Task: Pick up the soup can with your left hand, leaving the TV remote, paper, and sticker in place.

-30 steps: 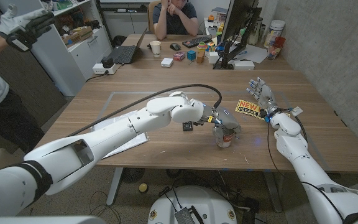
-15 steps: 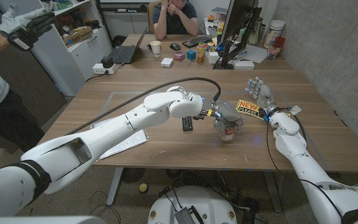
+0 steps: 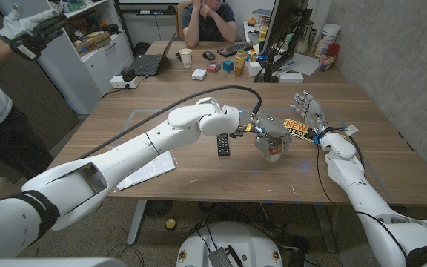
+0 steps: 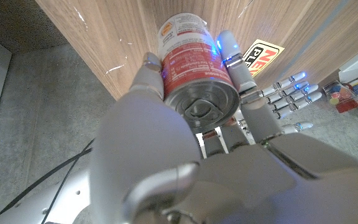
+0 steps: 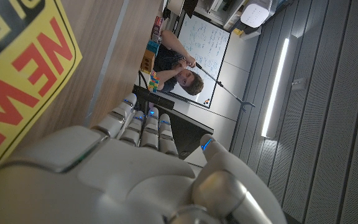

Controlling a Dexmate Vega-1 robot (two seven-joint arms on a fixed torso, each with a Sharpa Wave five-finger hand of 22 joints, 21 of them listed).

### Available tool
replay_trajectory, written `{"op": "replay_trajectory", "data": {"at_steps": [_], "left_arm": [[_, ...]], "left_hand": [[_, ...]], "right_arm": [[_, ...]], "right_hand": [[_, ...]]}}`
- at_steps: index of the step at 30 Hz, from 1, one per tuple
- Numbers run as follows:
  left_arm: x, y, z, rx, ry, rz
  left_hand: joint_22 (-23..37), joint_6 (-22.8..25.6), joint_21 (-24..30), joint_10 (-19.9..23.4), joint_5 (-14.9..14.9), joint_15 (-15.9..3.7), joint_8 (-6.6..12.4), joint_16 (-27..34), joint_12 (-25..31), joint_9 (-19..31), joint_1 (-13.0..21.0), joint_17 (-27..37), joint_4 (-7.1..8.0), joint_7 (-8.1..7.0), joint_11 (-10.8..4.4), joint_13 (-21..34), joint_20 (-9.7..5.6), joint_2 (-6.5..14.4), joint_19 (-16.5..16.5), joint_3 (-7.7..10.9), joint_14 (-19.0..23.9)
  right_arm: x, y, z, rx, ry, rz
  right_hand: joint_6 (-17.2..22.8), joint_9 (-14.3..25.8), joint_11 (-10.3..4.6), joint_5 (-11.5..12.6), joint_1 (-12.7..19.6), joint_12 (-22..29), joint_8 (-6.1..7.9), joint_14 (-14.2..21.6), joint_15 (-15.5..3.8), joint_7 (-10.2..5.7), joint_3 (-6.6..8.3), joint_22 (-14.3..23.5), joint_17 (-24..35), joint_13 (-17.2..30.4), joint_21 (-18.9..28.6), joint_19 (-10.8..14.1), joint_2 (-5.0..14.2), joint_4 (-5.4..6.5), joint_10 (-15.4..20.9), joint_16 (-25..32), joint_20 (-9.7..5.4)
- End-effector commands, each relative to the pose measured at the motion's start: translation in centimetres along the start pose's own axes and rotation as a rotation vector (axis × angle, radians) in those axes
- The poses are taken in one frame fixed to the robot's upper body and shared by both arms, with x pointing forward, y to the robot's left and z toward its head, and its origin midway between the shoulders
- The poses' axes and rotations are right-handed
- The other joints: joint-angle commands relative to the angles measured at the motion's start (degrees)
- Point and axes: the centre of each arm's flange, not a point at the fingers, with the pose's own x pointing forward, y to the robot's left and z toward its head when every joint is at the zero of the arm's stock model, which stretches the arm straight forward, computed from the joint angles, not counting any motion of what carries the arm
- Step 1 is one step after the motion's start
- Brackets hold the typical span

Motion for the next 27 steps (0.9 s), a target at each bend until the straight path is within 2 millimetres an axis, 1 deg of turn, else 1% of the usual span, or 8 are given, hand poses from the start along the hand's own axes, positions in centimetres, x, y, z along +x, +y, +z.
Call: {"op": "replay_trajectory", "data": {"at_steps": [1, 8, 9, 10, 14, 27], "left_arm": [[-1.2, 1.9, -0.9, 0.0, 0.019, 0.046], [-2.0, 3.0, -1.4, 0.01, 0.032, 0.078], [-2.2, 3.2, -1.4, 0.013, 0.035, 0.087], [-2.3, 3.4, -1.5, 0.013, 0.037, 0.095], [-3.0, 4.4, -1.6, 0.022, 0.046, 0.125], [-3.5, 6.2, -1.5, 0.04, 0.051, 0.163]], "left_hand": [[0.2, 7.6, 0.4, 0.8, 0.4, -7.44, -0.1, 0.2, 0.1, 0.3, 6.5, 0.3, 0.46, 7.23, -0.16, 0.2, -3.56, 7.7, 1.8, 0.25, 0.4], [0.2, 8.0, 0.5, 1.0, 0.3, -7.47, -0.15, 0.1, 0.1, 0.3, 6.4, 0.4, 0.64, 7.45, -0.26, 0.2, -3.53, 7.9, 1.9, 0.23, 0.6], [0.2, 8.0, 0.6, 1.0, 0.3, -7.46, -0.2, 0.1, 0.0, 0.4, 6.3, 0.4, 0.66, 7.36, -0.2, 0.2, -3.53, 7.9, 1.9, 0.23, 0.6], [0.2, 7.8, 0.6, 1.0, 0.3, -7.49, -0.36, 0.0, 0.0, 0.4, 6.3, 0.4, 0.71, 6.9, -0.22, 0.2, -3.53, 7.9, 1.9, 0.22, 0.6], [0.2, 7.8, 0.6, 1.0, 0.3, -7.59, -0.43, 0.0, -0.1, 0.4, 6.2, 0.4, 0.8, 6.83, -0.22, 0.2, -3.51, 8.0, 1.8, 0.21, 0.7], [0.2, 8.1, 0.9, 2.0, 0.3, -7.87, -0.75, -0.2, 0.1, 0.4, 6.0, 0.5, 0.91, 6.92, -0.25, 0.2, -3.33, 8.2, 1.9, 0.23, 1.1]], "right_arm": [[0.3, 0.0, 0.0, -0.004, 0.001, -0.006], [0.6, 0.1, 0.0, -0.006, 0.0, -0.006], [0.6, 0.1, 0.0, -0.006, 0.0, -0.006], [0.7, 0.1, 0.0, -0.007, 0.0, -0.005], [0.8, 0.1, 0.0, -0.01, 0.0, -0.004], [0.8, -0.1, 0.1, -0.008, -0.007, -0.004]], "right_hand": [[0.4, 0.1, 0.15, 0.3, 0.6, 0.3, 0.15, 0.7, -0.12, 0.02, -0.03, 0.1, 0.1, 0.3, 0.2, 0.5, 1.42, 0.06, 0.3, 0.5, -0.48], [0.5, 0.1, 0.21, 0.3, 0.6, 0.2, 0.14, 0.8, -0.14, 0.26, -0.04, 0.1, 0.1, 0.3, 0.2, 0.6, 1.41, 0.04, 0.3, 0.5, -0.53], [0.5, 0.1, 0.22, 0.3, 0.6, 0.3, 0.13, 0.8, -0.04, 0.26, -0.05, 0.1, 0.1, 0.3, 0.2, 0.6, 1.41, 0.04, 0.4, 0.5, -0.51], [0.5, 0.1, 0.23, 0.3, 0.6, 0.3, 0.14, 0.9, -0.04, 0.27, -0.05, 0.1, 0.1, 0.3, 0.2, 0.6, 1.41, 0.04, 0.4, 0.5, -0.49], [0.6, 0.1, 0.24, 0.3, 0.6, 0.3, 0.16, 0.9, -0.08, 0.33, -0.06, 0.1, 0.1, 0.3, 0.2, 0.6, 1.4, 0.03, 0.4, 0.5, -0.5], [0.8, 0.1, 0.26, 0.3, 0.7, 0.3, 0.19, 1.2, -0.08, 0.25, -0.09, 0.1, 0.1, 0.3, 0.2, 0.7, 1.35, 0.0, 0.7, 0.5, -0.55]]}}
